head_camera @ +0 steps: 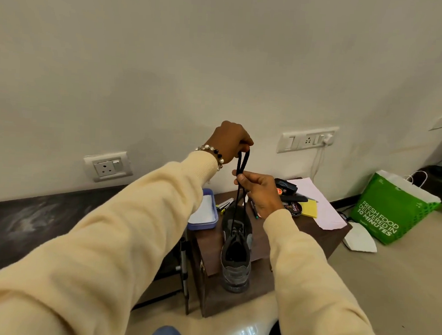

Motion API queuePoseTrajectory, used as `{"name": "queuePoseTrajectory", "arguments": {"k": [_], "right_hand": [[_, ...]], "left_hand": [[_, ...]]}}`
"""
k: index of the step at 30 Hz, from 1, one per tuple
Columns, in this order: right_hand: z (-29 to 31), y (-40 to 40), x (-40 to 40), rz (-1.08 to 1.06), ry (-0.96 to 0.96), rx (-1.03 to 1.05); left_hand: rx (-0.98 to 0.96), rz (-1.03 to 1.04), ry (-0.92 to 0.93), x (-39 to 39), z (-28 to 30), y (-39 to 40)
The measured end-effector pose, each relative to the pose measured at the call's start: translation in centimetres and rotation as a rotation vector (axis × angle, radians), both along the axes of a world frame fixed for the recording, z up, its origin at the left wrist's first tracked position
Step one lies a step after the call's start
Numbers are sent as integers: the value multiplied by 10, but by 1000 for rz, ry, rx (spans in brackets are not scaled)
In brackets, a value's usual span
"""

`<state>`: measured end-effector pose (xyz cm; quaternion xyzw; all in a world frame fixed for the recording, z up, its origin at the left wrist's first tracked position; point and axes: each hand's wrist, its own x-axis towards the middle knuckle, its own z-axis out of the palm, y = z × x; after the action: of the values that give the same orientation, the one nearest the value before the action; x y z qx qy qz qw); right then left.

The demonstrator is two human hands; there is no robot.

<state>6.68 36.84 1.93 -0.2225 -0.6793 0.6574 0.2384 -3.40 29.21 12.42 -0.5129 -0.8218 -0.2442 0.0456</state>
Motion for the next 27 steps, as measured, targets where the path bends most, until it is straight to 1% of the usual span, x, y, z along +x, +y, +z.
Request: {"name": "queuePoseTrajectory", "arguments": {"k": [3, 5, 7, 10, 11, 13, 16, 19, 21, 23, 25, 27], "right_hand": [[7, 10, 2, 55, -100, 186], [14, 19, 1, 73, -169, 357], [23, 27, -3, 77, -265, 578], [35, 36, -12, 107, -424, 879], [38, 37, -14, 117, -458, 951], [40, 41, -16, 125, -494, 1017], [41, 45, -9, 114, -476, 974], [38, 52, -1, 64, -447, 879], [34, 58, 2, 30, -437, 797], [26, 64, 4, -22, -402, 658], [14, 67, 8, -96, -344, 449], [-5, 68, 12, -158, -291, 269]], "left_hand": [[76, 50, -87, -11, -15, -6], [164, 123, -191, -16, -30, -10], [266, 244, -402, -18, -51, -15], [322, 366, -803, -14, -92, -15], [340, 372, -903, -9, -106, -12], [417, 347, -1080, 6, -124, -3], [480, 266, -1286, 28, -139, 10], [483, 176, -1370, 39, -149, 20], [506, 143, -1384, 43, -150, 22], [514, 151, -1303, 40, -151, 22], [475, 146, -1160, 32, -150, 19], [331, 129, -913, 21, -145, 17]]}}
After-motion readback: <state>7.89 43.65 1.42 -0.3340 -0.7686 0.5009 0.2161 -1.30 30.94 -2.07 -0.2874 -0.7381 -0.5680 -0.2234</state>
